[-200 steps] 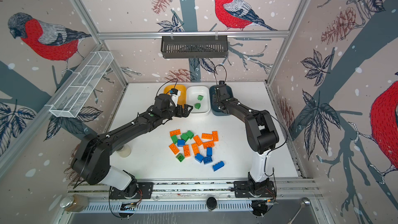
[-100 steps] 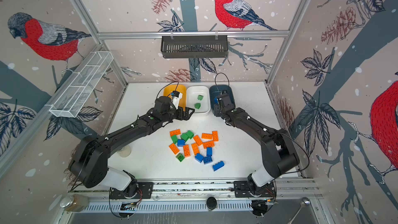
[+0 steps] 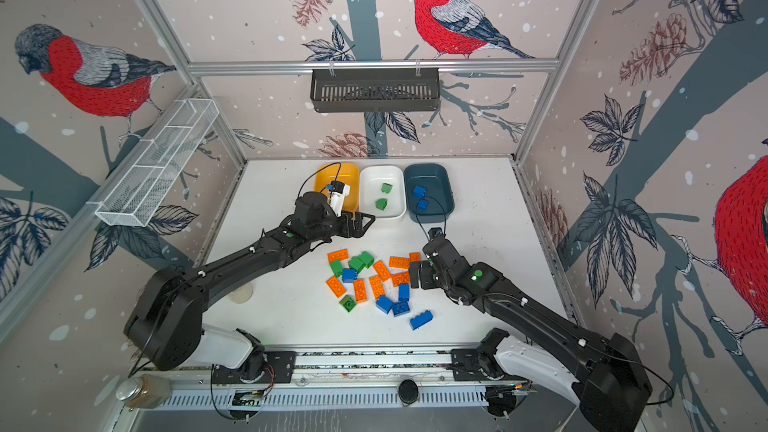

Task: Sort the legos into containers by color
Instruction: 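Reach the right gripper to a blue brick nearest the robot and grasp it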

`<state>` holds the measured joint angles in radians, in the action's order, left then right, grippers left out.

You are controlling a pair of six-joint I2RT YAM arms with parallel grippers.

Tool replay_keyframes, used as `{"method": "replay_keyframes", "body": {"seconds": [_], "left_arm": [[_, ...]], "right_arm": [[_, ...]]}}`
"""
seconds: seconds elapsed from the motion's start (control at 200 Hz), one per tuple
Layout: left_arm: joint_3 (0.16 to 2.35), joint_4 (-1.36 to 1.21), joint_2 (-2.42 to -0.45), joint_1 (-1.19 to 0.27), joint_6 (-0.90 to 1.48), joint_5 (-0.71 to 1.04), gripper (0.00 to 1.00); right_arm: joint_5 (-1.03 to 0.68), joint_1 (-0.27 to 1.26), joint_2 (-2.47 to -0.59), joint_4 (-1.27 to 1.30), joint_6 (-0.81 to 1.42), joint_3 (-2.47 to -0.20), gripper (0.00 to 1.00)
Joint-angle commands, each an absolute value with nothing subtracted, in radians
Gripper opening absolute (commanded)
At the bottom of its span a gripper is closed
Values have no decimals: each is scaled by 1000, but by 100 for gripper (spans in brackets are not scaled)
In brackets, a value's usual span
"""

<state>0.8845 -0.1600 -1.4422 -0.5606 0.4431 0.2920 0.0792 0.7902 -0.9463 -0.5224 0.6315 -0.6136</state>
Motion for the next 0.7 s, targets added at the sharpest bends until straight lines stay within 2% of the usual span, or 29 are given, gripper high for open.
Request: {"method": "replay_keyframes", "body": {"seconds": [0.0, 0.13, 0.36, 0.695], "left_arm": [[877, -217, -1427, -561, 464, 289, 97], [874, -200, -1412, -561, 477, 282, 97], [834, -199, -1363, -561, 496, 249, 97], [803, -200, -1327, -560, 512, 230, 97]], "right_arm": [[33, 857, -904, -579, 762, -569, 99], [-27, 959, -919, -539, 799, -515, 99], [86, 1140, -1034, -627, 845, -538, 99], [135, 1190, -1099, -660, 882, -537, 98]]}}
